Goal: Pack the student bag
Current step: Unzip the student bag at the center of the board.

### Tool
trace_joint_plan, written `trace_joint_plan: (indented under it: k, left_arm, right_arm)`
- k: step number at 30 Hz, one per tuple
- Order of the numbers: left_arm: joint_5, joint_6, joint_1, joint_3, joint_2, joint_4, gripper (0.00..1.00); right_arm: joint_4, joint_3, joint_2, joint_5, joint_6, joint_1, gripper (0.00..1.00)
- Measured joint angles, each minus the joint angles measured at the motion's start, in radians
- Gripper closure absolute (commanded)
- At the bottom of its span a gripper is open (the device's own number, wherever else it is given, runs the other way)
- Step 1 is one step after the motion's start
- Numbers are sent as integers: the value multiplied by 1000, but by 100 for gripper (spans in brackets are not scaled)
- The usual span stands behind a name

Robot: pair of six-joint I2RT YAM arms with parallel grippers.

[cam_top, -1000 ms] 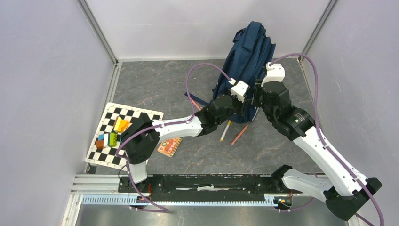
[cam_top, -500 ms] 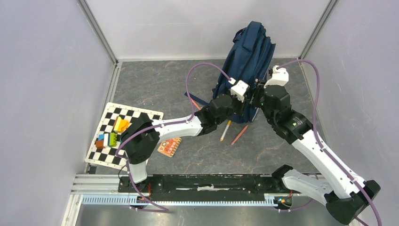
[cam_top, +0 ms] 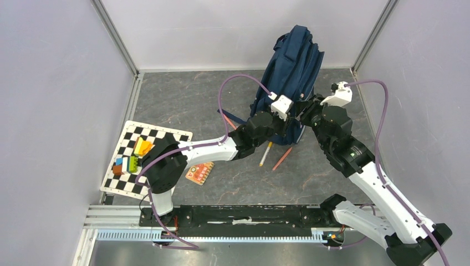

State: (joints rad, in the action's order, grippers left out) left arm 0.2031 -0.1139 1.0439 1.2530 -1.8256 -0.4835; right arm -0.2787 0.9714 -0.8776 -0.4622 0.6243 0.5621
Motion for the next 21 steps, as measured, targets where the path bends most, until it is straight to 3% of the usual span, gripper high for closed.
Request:
trace_joint_plan:
  k: [7,13,21]
  left_arm:
    - [-2,0,-1,-7,5,0,98]
    - [-3,0,-3,-14,9,-5,98]
    - [-3,0,-4,-15,10,-6,98]
  right_arm:
    - [23,-31,0,51,53,-35,62]
    - [51,-62,0,93,87,-64,68]
    - [61,-67,1,135,113,-71,69]
